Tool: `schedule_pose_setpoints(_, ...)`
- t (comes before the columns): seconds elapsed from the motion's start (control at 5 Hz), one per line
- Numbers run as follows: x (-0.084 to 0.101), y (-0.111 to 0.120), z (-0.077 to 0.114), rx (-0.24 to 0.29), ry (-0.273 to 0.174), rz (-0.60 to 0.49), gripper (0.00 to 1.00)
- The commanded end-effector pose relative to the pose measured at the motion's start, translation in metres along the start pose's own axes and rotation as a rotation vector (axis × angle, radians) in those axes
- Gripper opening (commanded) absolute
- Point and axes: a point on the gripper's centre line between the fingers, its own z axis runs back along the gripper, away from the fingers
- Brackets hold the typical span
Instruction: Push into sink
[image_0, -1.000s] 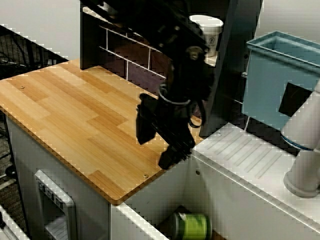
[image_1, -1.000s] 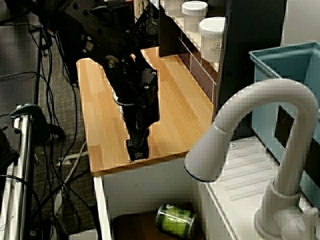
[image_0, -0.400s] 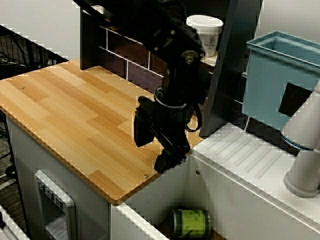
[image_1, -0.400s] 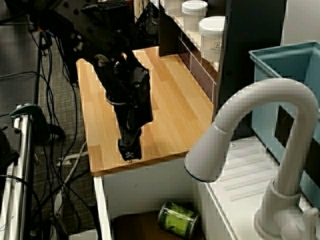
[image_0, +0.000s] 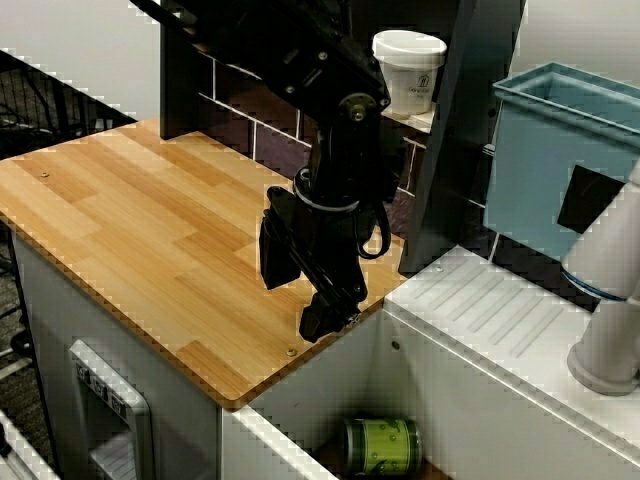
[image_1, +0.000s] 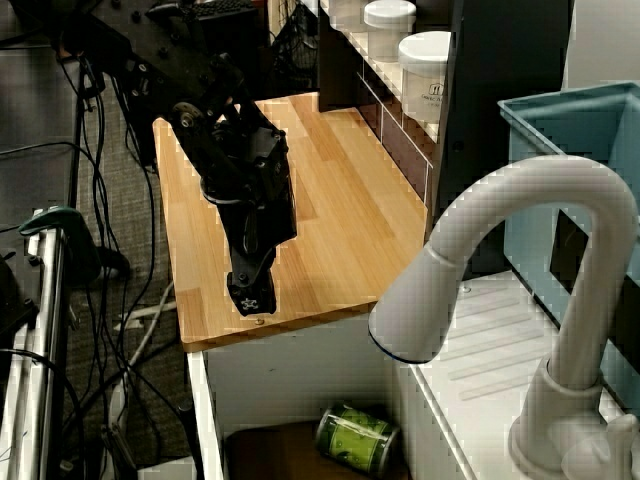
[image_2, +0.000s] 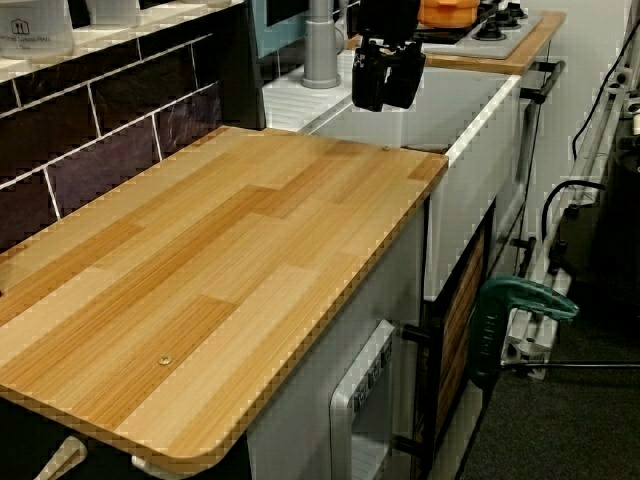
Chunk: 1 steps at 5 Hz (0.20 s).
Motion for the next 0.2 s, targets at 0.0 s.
schedule_pose_setpoints(0.0,0.0072,0.0054,0.0131,-0.012,-0.049,0.010,1.00)
